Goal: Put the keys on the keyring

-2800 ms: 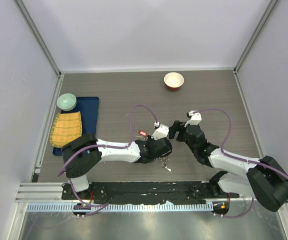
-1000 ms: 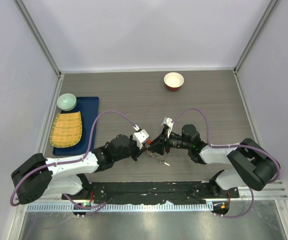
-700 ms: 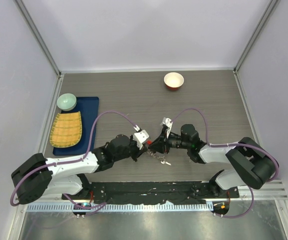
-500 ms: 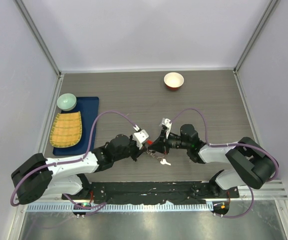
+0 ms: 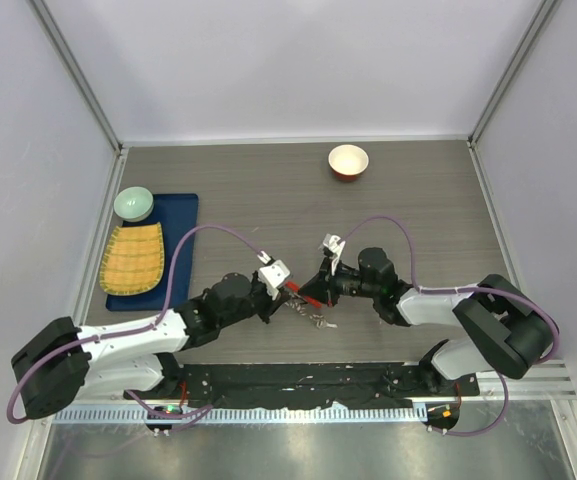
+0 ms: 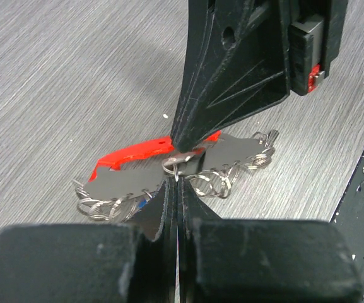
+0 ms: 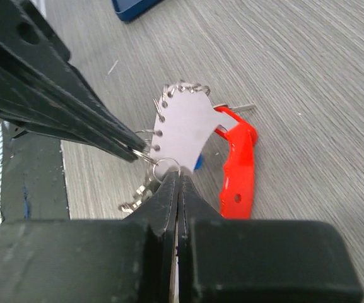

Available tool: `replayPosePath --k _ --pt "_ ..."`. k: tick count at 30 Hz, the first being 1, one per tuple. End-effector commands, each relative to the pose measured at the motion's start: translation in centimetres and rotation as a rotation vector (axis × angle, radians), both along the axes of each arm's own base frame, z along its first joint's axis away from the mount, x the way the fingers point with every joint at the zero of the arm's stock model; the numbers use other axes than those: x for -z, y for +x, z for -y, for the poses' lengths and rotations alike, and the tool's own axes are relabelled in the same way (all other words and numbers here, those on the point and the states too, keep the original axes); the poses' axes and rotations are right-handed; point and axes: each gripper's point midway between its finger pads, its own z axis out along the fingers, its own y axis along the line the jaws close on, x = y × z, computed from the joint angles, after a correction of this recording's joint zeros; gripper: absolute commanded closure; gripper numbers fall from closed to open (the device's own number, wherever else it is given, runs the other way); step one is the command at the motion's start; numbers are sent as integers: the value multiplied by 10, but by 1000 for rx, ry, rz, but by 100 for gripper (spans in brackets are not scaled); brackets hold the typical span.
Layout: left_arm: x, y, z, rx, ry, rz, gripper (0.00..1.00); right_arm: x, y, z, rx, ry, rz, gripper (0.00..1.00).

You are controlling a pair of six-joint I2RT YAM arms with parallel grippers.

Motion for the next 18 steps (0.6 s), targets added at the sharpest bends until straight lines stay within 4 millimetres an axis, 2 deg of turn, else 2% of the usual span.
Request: replayPosePath --k 1,9,11,13,14,15,16,18 --pt "-27 7 2 -28 -91 66 100 -12 21 1 77 -10 59 99" --pt "-36 7 4 -21 -169 106 100 -7 25 1 97 -29 40 99" --pt "-39 10 6 -33 -177 113 100 -7 30 7 142 -37 44 94" --pt "-33 16 6 -61 -154 107 100 -6 44 17 245 -66 60 81" --pt "-34 20 7 -79 -151 111 100 -5 47 23 284 -75 60 76" --pt "-35 27 5 -116 -147 118 100 -4 60 33 386 -92 65 73" --pt "-29 32 6 -137 -132 111 100 -4 65 39 433 -103 68 66" --pt "-35 44 11 -173 -146 115 100 -5 72 54 517 -123 80 61"
